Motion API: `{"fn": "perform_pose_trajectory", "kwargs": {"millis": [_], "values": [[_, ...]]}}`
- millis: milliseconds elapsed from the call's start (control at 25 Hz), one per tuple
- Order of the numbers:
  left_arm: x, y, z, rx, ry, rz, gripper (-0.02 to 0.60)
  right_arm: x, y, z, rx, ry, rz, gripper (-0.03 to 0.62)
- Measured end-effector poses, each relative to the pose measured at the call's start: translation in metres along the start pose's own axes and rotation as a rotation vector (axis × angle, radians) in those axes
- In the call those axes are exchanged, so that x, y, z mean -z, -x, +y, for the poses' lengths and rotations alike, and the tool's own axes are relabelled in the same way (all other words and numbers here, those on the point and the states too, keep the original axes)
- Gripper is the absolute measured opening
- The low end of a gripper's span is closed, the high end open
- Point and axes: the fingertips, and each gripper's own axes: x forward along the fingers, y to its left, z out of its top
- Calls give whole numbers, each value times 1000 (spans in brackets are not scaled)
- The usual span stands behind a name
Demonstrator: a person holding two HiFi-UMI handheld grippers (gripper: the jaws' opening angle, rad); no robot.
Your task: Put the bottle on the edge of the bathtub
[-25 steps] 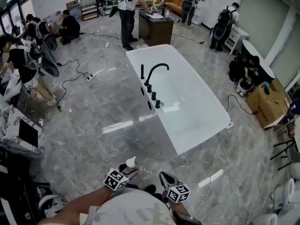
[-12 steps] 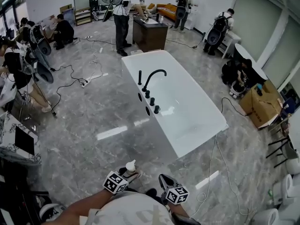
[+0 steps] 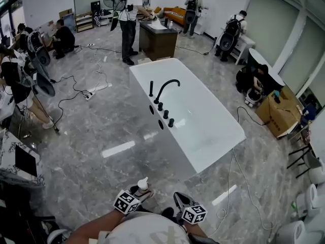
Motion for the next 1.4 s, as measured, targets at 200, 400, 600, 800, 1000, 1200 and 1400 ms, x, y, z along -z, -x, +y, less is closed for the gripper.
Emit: {"fn": "perform_pose_trajectory", "kwargs": {"millis": [200,400,600,800,1000,1200,1400], "values": [[1,12,15,3,-11,-16,212,1,-10,8,29,-8,-6,6],[4,20,28,2,-10,-18,212,5,-14,16,54,-10,-10,6],[8,28,35,12,-10,-15,212,8,-19,25,77,-13,-12,6],[16,39,48,11,-3,-8,212,15,-28,36,86,-21,-13,6],[23,49,60,1,5,-8,212,17,-39,41,93,-24,-8,6],[24,56,71,-25,27,-16,212,11,-45,45,88,-8,0,6],[20,62,76,-40,29,-32,212,6,-53,50,79,7,5,6]]}}
